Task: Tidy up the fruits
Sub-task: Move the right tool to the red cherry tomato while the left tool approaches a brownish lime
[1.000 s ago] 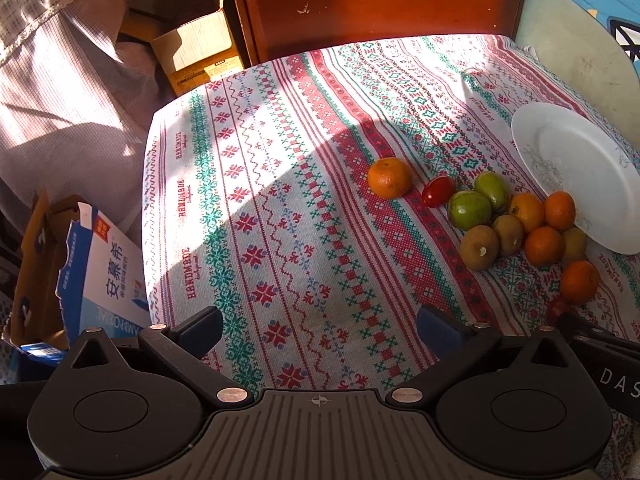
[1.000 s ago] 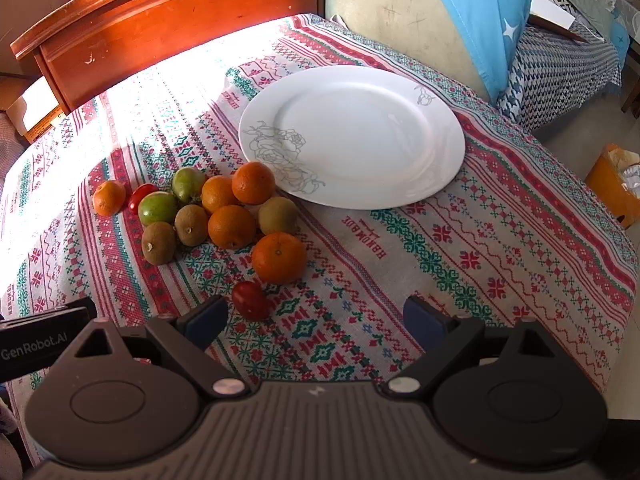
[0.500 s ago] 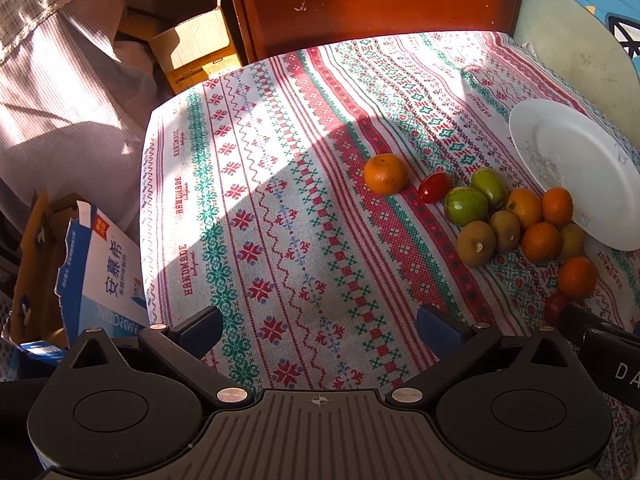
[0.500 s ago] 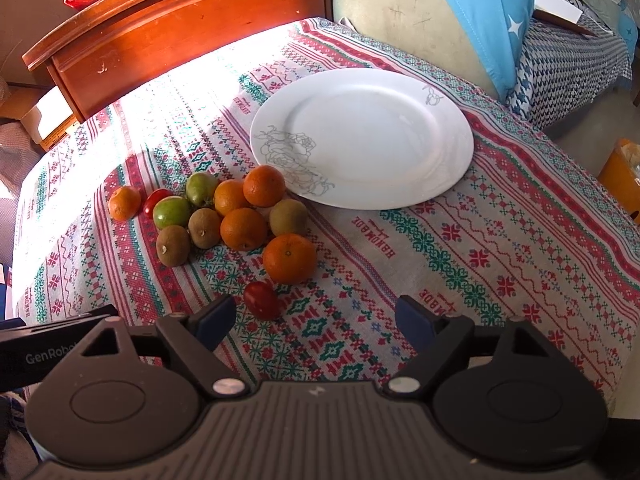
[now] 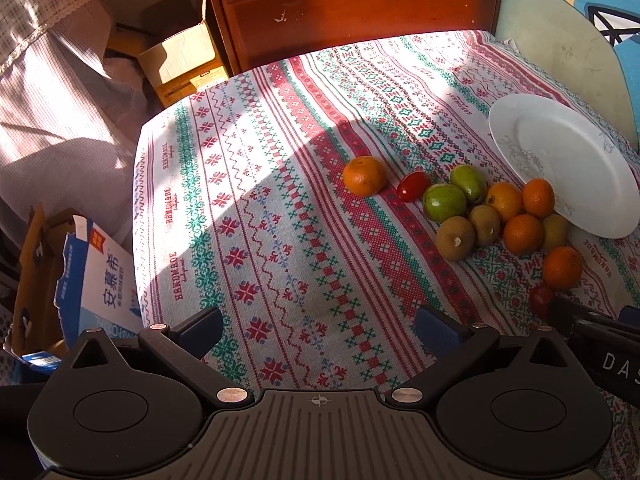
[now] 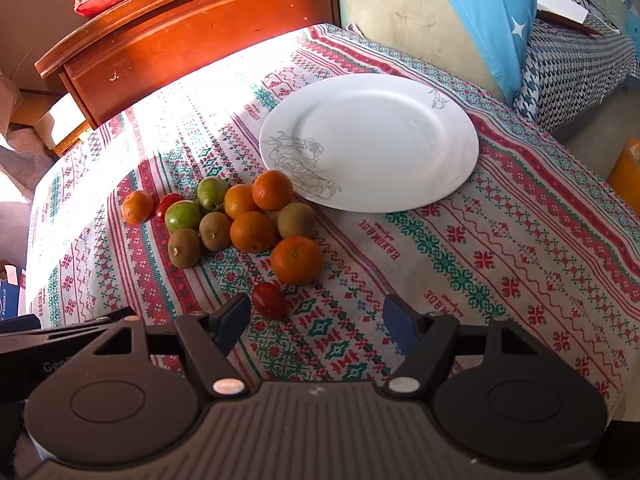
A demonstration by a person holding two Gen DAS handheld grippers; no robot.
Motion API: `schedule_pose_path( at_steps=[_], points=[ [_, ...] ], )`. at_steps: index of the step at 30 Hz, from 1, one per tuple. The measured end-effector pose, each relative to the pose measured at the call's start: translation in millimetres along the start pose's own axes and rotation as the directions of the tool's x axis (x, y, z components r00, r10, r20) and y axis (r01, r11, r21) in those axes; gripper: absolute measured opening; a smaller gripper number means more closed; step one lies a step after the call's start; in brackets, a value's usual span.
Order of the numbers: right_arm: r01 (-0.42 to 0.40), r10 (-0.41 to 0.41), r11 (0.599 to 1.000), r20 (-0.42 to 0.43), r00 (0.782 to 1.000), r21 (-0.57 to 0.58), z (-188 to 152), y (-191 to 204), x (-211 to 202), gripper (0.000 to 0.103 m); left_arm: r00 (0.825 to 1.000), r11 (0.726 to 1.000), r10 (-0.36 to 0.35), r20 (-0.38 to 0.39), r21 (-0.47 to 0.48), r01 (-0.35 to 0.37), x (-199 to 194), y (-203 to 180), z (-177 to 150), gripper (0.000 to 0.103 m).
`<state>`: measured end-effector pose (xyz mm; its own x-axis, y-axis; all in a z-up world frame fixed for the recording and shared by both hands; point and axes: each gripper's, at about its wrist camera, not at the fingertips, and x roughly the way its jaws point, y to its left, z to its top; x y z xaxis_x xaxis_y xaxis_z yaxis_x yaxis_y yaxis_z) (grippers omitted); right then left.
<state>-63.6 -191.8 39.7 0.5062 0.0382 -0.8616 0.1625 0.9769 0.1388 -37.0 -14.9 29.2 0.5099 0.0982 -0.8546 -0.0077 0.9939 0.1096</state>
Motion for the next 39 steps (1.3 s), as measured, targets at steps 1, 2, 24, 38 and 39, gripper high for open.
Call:
schedule_pose_path(
  at_steps=[1, 2, 24, 38, 39],
  points=[
    [-0.007, 0.007, 1.000, 0.005, 1.000, 0.002, 0, -1, -1, 0.070, 1.000, 1.000, -0.001, 0.001, 0.001, 0.001, 0, 0, 0, 0.102],
    [-0.013, 0.013, 1.000, 0.009, 1.000, 0.004, -1, -3, -2, 0.068, 1.000, 1.000, -0.005, 0.002, 0.000, 0.005, -1, 0, -1, 0.102],
    [-0.220, 0.215, 0.974, 0.089, 0.973, 0.052, -19, -32, -15, 0.039, 0.997, 0.998, -0.057, 0.055, -0.028, 0.058, -8, 19, -6, 0.089],
    [-0.253, 0.251, 0.967, 0.100, 0.963, 0.014, -23, -13, 6, 0.028, 0.990, 0.992, -0.117, 0.083, -0.041, 0.121, -2, 17, -2, 0.074],
    [-0.251, 0.249, 0.968, 0.104, 0.963, 0.006, -23, -12, 7, 0.028, 0.987, 0.990, -0.135, 0.089, -0.034, 0.138, -2, 15, -1, 0.074]
  ],
)
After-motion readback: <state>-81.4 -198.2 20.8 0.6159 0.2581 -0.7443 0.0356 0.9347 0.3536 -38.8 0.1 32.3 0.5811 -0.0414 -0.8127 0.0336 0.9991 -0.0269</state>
